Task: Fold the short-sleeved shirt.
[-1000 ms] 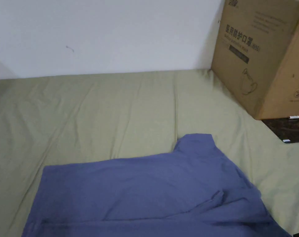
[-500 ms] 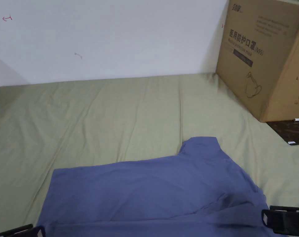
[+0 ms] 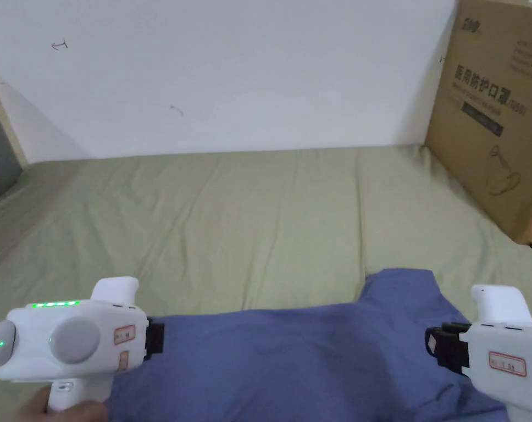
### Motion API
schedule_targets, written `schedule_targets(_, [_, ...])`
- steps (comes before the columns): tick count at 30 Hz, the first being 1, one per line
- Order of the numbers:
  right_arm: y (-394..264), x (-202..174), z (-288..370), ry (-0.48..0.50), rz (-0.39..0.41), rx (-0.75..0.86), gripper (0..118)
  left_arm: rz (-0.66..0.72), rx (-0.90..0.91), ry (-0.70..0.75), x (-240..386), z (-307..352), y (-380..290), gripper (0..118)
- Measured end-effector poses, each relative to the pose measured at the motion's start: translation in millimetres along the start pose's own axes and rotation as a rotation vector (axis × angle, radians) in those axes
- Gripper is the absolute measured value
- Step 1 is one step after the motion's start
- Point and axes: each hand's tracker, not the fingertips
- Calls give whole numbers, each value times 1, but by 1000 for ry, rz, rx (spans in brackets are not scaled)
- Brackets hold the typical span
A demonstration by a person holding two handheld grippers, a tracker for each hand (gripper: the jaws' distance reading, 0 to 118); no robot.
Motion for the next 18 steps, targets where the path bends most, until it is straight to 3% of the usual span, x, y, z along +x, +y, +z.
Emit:
schedule_targets(2, [2, -2, -10, -15, 20, -17, 0, 56, -45, -2, -28, -33, 26, 0])
schedule_targets(3, [3, 1, -15, -27, 31, -26, 0, 69, -80, -6, -40, -49, 36, 6])
schedule_targets(4, [5, 6, -21, -34, 34, -36, 0, 76, -115, 2, -52, -67, 45, 23])
schedule_targets(5, [7, 12, -26, -37, 29, -48, 0, 73, -145, 22, -62, -82, 53, 50])
schedule_targets(6, [7, 15, -29, -40, 20, -59, 0, 62, -161, 36, -69, -96, 56, 89])
schedule_targets(7, [8, 21, -33, -42, 7, -69, 0, 46, -180, 69, -76, -111, 57, 107])
schedule_targets(8, [9, 27, -36, -49, -6, -78, 0, 30, -183, 103, -81, -123, 58, 112])
schedule_targets(13, [8, 47, -52, -90, -11, -134, 0, -10, -229, 99, -93, -172, 52, 110])
schedule_targets(16, [12, 55, -66, -105, 0, -177, 0, -83, -274, 41, -86, -178, 46, 95])
schedule_targets(17, [16, 58, -71, -105, 6, -182, 0, -134, -252, 65, -76, -165, 45, 85])
schedule_targets(18, [20, 62, -76, -104, 10, -185, 0, -142, -231, 43, -74, -158, 46, 49])
